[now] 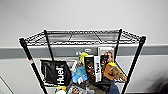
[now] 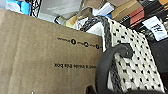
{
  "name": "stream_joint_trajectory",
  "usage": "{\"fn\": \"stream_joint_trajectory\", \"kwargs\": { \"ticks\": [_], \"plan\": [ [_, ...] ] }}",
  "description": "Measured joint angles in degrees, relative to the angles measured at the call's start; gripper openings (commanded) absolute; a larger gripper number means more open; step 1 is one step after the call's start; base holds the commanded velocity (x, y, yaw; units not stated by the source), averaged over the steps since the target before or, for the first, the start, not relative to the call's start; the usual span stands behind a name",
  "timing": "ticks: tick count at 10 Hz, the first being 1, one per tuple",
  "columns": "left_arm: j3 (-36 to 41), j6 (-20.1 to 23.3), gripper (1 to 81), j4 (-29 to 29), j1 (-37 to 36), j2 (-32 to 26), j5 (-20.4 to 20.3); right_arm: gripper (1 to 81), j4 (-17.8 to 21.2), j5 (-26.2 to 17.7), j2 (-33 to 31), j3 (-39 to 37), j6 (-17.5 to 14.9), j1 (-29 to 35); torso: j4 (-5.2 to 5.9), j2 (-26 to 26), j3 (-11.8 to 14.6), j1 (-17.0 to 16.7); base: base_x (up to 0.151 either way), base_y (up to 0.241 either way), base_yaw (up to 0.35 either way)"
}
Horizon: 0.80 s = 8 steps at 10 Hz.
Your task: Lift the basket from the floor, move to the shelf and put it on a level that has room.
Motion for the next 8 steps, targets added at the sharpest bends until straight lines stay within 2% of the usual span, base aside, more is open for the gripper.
{"fn": "stream_joint_trajectory", "kwargs": {
  "ticks": [8],
  "plan": [
    [12.6, 0.2, 1.0, 0.0, -2.7, -7.4, -0.5, 1.0, -0.9, -0.2, -6.8, 11.9, 0.0, 3.5, 0.0, 0.0, 0.0, 0.0, 0.0, 0.0, 0.0]
  ]
}}
